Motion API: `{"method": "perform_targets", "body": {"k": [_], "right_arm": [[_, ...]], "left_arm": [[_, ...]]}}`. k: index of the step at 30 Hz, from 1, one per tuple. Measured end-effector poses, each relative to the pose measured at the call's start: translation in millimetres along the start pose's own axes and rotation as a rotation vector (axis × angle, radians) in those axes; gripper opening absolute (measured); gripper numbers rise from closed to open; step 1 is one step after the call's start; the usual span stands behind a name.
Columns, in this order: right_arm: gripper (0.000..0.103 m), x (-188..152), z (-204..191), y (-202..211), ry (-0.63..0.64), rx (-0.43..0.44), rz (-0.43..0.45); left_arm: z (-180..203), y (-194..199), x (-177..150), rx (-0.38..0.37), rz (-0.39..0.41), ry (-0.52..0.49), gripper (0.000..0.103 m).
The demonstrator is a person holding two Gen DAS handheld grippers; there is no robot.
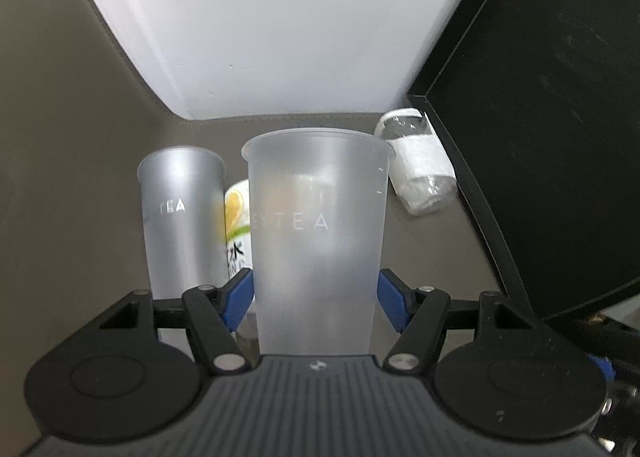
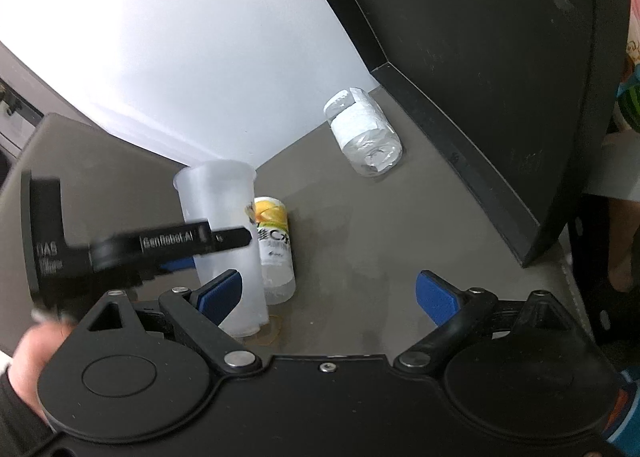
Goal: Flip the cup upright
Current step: 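Move the right gripper to the clear cup beside the yellow-label bottle and grasp it, then lift the clear cup with the right gripper and rotate it so its rim faces up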
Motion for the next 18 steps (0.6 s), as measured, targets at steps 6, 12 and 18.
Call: {"method": "perform_targets", "body": {"k": [6, 12, 18], "right_arm": [[0.094, 1.2, -1.7, 2.7, -0.040, 0.054, 0.015], [0.097, -0.1, 1.3, 1.3, -0.149, 0.166, -0.019], [0.103, -4.6, -7.1, 1.1, -0.158, 0.232, -0.056]], "left_arm": [[5.9, 21.7, -22.9, -0.044, 0.018, -0.023, 0.066], [14.6, 45.9, -44.2, -0.087, 0.045, -0.074, 0.066], [29.2, 57.3, -62.3, -0.127, 0.061, -0.118, 0.066]]}}
Point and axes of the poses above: each gripper's, at about its wrist camera, not at the fingertips, and y roughly against the way its jaws point, z to its right, x to its top, the point moved 5 cm from there along -y, roughly the way its jaws point, and after that the axes turned 4 degrees about z, right-handed, at the moved point
